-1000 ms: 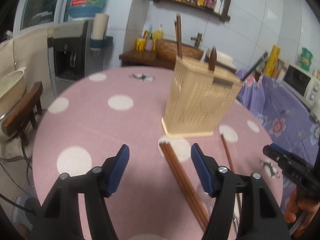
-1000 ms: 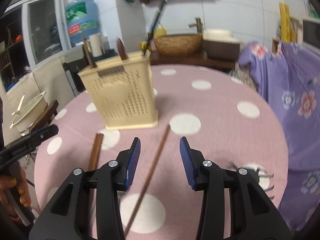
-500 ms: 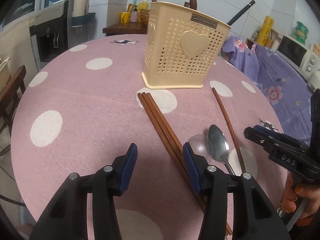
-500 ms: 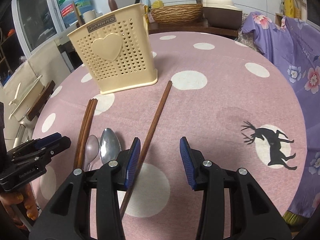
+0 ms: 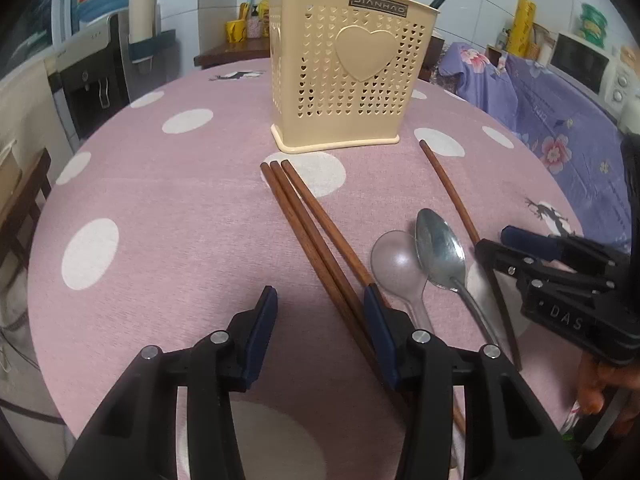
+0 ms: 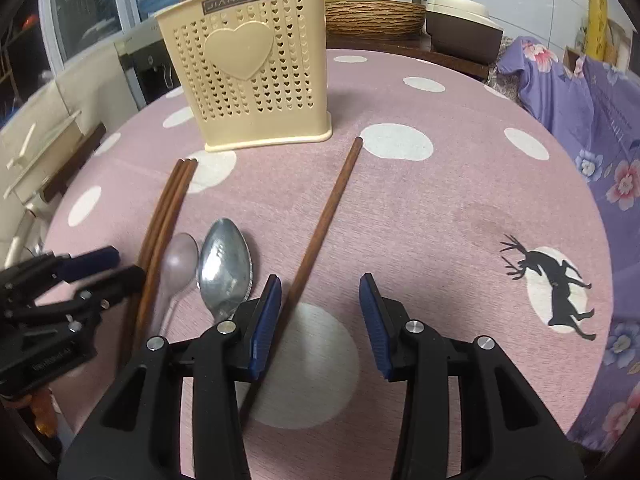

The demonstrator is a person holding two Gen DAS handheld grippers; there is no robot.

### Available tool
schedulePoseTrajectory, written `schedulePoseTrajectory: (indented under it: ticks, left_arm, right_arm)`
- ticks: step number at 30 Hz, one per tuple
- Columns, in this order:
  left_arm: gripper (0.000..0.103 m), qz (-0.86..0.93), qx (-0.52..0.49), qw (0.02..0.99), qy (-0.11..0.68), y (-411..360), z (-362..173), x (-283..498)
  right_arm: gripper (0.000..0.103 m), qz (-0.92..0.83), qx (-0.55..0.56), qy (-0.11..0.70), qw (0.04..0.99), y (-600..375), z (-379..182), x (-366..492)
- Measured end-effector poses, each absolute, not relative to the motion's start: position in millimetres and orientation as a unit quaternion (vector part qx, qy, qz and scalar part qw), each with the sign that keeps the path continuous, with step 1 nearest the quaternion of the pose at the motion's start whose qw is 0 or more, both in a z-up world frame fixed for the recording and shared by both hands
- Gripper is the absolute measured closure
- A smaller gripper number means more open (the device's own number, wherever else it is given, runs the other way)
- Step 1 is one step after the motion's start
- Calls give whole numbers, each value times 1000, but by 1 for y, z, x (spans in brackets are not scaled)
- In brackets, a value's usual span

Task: Organize utensils
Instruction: 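Grasp a brown wooden chopstick with the left tool while the right tool grasps another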

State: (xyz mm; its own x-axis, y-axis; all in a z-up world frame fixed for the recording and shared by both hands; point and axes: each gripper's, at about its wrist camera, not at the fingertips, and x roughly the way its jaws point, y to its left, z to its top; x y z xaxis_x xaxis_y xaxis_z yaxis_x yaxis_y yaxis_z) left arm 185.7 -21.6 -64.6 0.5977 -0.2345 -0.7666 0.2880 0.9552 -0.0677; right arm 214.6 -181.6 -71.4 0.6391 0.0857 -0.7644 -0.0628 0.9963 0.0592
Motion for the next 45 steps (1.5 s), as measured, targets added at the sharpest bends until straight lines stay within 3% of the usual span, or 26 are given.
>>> schedulePoseTrajectory:
  ticks: [7, 10, 18, 25, 45]
  left_arm:
    - [58, -108, 41, 892, 437, 8, -63, 189]
    - [58, -102, -1, 893, 438, 21, -61, 194]
    - [58, -114, 0, 901, 419, -1, -53, 206]
    - [72, -98, -37, 895, 434, 7, -60, 226]
    - [88, -53, -47, 894, 443, -5, -63, 275]
  right_arm:
    - [62, 23, 16, 431, 902, -207, -64, 211]
    - [62, 31, 56, 430, 901, -220, -61, 213]
    - [62, 19, 73, 416, 906, -222, -54, 229]
    - [70, 17, 104, 425, 899, -227, -55, 253]
    - [87, -41, 98, 450, 886, -223, -70, 315]
